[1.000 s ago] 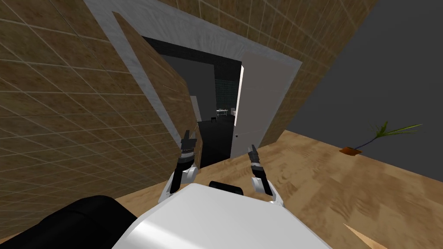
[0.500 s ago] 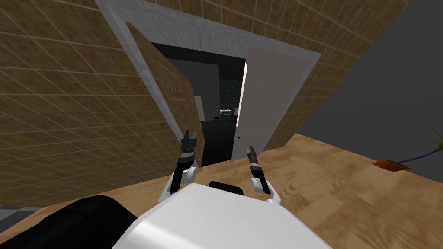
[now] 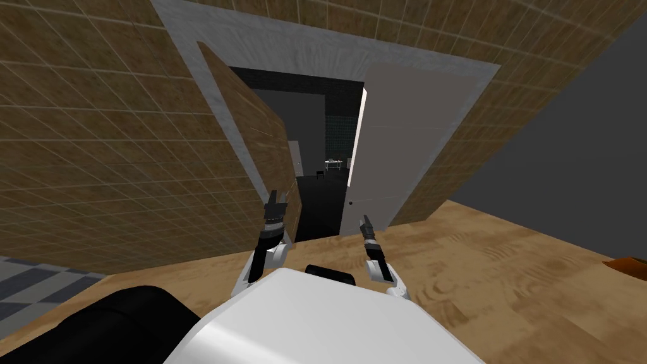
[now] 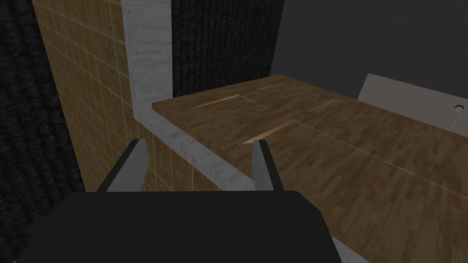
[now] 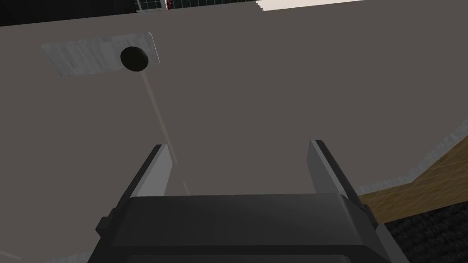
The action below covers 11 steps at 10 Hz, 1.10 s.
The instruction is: Push the door open
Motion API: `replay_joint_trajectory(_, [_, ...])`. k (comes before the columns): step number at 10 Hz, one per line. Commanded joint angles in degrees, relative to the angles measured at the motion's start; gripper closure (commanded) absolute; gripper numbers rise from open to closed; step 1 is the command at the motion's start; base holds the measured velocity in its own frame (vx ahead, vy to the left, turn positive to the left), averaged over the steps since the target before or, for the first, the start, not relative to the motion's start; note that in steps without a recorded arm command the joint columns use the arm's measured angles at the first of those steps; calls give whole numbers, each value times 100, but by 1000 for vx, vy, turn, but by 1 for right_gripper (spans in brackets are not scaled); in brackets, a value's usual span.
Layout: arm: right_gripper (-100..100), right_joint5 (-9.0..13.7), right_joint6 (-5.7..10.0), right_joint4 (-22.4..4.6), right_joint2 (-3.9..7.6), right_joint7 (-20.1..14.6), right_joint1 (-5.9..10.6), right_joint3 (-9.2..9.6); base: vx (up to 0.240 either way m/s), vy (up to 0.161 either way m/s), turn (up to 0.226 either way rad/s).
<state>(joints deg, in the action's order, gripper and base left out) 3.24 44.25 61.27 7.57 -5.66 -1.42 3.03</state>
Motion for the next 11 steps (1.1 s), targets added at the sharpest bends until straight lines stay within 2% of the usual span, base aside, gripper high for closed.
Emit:
replay_joint_trajectory(1, [-100, 12, 34, -286, 13, -12, 138, 2, 45, -82, 187])
replay_joint_trajectory(2, [-100, 12, 34, -332, 13, -12, 138, 2, 25, -72, 50])
replay_joint_trajectory(4, [-100, 25, 75, -702, 29, -24, 291, 5, 30, -75, 122])
replay_joint_trajectory(5, [-100, 32, 96, -835, 37, -29, 366, 7, 48, -87, 192])
replay_joint_trajectory(6, [-100, 32, 96, -885, 37, -29, 366, 7, 37, -60, 63])
replay_joint_trajectory(9, [-100, 49, 152, -1391, 57, -44, 574, 11, 30, -67, 134])
replay_joint_trajectory(10, [-100, 49, 152, -1391, 57, -44, 574, 11, 22, -56, 50])
replay_joint_trajectory(11, [-100, 55, 169, -1548, 64, -49, 639, 12, 27, -50, 62])
